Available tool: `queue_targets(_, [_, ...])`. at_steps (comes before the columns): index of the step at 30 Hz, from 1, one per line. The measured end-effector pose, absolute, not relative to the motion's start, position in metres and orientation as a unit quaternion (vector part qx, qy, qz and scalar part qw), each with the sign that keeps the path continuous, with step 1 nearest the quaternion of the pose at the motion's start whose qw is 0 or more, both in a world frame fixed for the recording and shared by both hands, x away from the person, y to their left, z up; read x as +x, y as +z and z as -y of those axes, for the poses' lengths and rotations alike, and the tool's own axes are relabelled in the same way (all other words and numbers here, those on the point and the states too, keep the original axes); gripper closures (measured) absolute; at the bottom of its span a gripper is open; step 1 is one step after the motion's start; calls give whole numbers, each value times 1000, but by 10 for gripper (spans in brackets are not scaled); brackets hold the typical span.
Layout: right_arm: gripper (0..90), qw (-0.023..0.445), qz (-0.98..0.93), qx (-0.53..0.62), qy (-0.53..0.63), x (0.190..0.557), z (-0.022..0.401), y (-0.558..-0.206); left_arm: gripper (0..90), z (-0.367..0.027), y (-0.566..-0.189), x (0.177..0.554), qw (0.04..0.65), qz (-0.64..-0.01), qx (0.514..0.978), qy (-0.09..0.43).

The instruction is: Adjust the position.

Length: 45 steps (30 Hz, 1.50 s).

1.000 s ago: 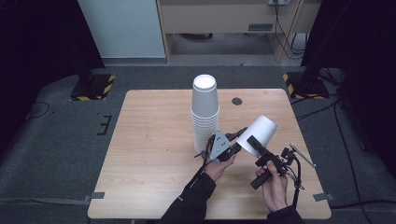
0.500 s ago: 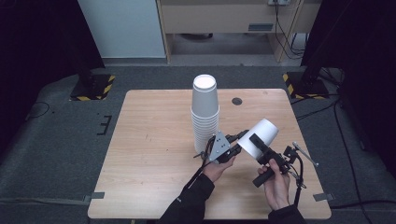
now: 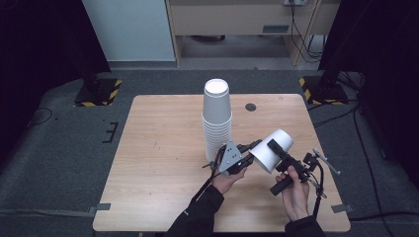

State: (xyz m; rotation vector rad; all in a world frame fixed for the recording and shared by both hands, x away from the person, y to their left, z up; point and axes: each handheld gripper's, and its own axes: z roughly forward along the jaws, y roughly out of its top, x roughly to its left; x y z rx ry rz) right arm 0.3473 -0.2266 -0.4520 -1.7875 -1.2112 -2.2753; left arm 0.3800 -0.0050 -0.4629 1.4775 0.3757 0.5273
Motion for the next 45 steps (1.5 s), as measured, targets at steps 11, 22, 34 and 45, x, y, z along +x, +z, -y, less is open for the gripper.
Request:
queue_targets(11, [151,-22,381,-576,-723,351,237,-452,864,-5,-460,374,684,-170,672,227])
queue_targets(22, [161,-69,381,-576,-720,354,255,-450,867,-24,-453,367,679,-169,679,224])
queue_targets(34, [153,-122,428,-566,-694,357,263,-453,866,-45,-445,358,669,-171,687,226])
queue_targets(45, [118,-184,501,-549,-644,360,266,-460,866,-60,-436,350,670,-175,686,226])
